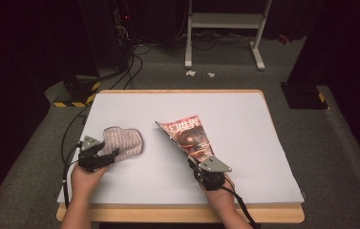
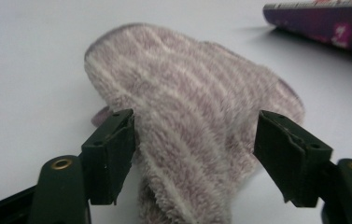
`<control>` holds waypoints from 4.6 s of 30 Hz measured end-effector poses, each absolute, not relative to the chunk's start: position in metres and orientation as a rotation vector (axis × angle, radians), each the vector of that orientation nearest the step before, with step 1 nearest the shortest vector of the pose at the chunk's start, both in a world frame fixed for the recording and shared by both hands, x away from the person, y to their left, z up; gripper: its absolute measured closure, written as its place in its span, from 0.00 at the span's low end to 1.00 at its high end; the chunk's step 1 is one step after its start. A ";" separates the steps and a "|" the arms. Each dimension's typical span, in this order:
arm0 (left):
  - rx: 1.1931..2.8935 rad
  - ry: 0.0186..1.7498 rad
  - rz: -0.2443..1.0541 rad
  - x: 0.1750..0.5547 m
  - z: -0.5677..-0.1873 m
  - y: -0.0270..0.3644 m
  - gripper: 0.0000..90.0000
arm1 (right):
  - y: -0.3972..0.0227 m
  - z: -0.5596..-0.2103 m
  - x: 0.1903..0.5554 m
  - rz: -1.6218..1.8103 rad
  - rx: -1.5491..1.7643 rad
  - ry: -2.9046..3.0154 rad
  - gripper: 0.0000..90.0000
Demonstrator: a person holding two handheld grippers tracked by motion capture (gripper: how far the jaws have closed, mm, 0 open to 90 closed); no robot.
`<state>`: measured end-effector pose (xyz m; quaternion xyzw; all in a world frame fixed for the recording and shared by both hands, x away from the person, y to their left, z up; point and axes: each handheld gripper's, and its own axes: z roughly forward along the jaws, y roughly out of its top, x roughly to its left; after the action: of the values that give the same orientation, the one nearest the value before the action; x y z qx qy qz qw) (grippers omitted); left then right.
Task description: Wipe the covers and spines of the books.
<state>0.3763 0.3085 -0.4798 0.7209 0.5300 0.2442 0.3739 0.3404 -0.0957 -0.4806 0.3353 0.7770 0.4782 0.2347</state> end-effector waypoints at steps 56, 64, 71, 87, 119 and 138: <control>1.705 1.150 0.606 0.379 -0.435 0.243 0.80 | -0.096 -0.483 0.341 1.328 0.915 2.145 0.93; 1.722 1.050 0.508 0.371 -0.432 0.196 0.79 | -0.095 -0.483 0.340 1.327 0.914 2.146 0.92; 1.746 0.990 0.449 0.366 -0.438 0.163 0.79 | -0.093 -0.484 0.340 1.327 0.909 2.148 0.92; 1.742 0.886 0.370 0.344 -0.427 0.134 0.79 | -0.093 -0.483 0.339 1.332 0.908 2.145 0.92; 1.894 1.241 0.648 0.466 -0.488 0.190 0.79 | -0.093 -0.483 0.341 1.335 0.912 2.162 0.92; 1.862 0.988 0.469 0.390 -0.463 0.159 0.80 | -0.093 -0.483 0.340 1.336 0.913 2.155 0.92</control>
<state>0.3902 0.1587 -0.4629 0.7603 0.4034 0.1915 0.4717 0.3395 -0.0932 -0.4833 0.3303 0.7798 0.4835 0.2215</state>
